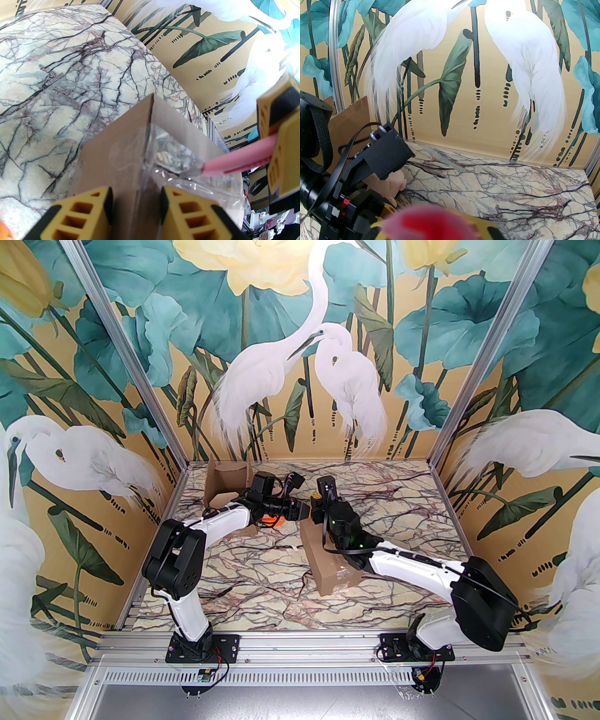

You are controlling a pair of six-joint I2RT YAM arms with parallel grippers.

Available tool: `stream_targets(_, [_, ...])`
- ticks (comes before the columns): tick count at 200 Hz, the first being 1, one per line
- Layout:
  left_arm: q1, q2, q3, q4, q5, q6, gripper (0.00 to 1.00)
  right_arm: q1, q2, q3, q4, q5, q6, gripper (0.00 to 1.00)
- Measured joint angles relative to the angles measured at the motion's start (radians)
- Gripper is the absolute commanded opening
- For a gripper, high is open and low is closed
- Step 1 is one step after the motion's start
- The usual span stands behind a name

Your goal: Unpack the express box

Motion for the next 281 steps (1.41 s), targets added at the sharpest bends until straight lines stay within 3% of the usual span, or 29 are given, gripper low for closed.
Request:
stream_targets(124, [0.000, 0.000, -0.001, 0.008, -0.013, -0.020, 0.38, 0.079, -0.070, -0.033, -0.080, 0.115, 0.082, 0.00])
stream_targets(183, [0.001, -0.005, -0.021, 0.061, -0.034, -0.026, 0.38, 0.091, -0.117, -0.062, -0.002, 0.115, -0.002, 0.00])
stream_targets(281, [-0.026, -0.020, -0.033, 0.067, -0.068, -0.022, 0.38, -0.011, -0.036, -0.053, 0.071, 0.024, -0.063, 0.00])
